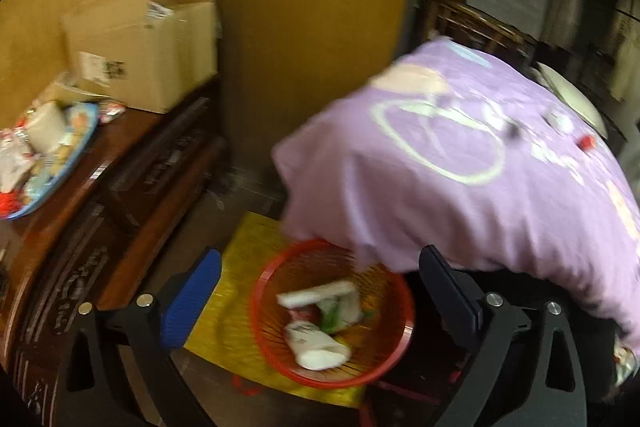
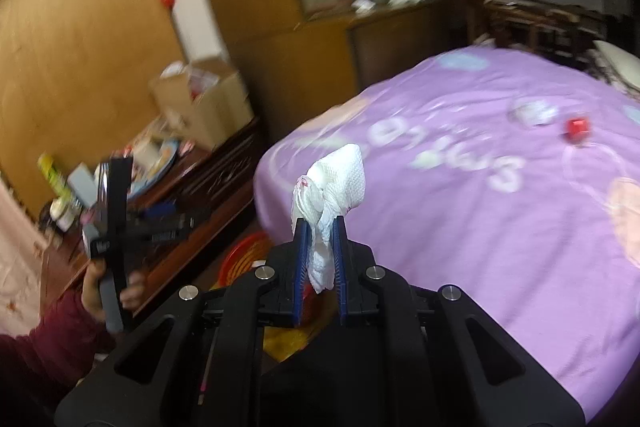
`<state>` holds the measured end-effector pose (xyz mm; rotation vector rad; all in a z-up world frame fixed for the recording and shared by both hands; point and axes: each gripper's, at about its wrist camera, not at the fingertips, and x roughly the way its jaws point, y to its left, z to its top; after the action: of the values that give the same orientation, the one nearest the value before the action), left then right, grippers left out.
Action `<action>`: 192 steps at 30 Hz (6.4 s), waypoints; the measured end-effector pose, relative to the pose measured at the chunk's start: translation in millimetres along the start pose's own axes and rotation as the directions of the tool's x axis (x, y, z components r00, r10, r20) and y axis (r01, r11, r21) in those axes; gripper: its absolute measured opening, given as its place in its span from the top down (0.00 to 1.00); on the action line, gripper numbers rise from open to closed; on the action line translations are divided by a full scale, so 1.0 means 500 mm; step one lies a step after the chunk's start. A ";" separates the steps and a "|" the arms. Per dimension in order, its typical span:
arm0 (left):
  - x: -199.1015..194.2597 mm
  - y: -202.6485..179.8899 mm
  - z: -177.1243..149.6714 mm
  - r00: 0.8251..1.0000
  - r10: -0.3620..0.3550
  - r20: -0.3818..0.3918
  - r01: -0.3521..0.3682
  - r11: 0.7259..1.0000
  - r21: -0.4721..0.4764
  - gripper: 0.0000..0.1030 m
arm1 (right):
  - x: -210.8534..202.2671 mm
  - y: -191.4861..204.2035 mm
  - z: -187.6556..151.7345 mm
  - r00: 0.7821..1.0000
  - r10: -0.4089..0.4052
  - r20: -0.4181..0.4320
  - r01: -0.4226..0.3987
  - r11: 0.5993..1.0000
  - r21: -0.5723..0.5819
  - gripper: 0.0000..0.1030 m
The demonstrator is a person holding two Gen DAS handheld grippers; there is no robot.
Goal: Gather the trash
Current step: 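Carry the medicine box and tissue with both tools over the red wastebasket, then open the left tool to drop the medicine box while the right tool releases the tissue, then move both tools back over the bed toward the plastic bag and red cup, then grasp the white plastic bag with the left tool while the right tool grasps the red cup, then carry the plastic bag and red cup with both tools over the wastebasket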
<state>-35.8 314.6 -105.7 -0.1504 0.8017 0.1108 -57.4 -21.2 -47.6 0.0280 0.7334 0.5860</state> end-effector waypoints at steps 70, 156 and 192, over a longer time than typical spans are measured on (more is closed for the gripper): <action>0.023 -0.533 0.024 0.985 -0.163 -0.064 0.175 0.905 0.388 0.06 | -0.114 -0.388 -0.057 0.920 -0.374 0.115 0.316 0.883 0.347 0.35; 0.368 -0.776 0.234 0.955 -0.275 -0.111 0.294 0.926 0.236 0.31 | 0.145 -0.787 0.150 0.914 -0.402 0.063 0.297 0.764 0.572 0.36; 0.294 -0.740 0.184 0.963 -0.258 -0.072 0.268 0.936 0.229 0.68 | 0.008 -0.706 0.016 0.903 -0.420 0.090 0.282 0.737 0.614 0.45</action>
<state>188.3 -26.7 -114.7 -0.0331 0.8222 -0.2423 124.3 -314.2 -123.2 0.5202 0.6531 -0.0380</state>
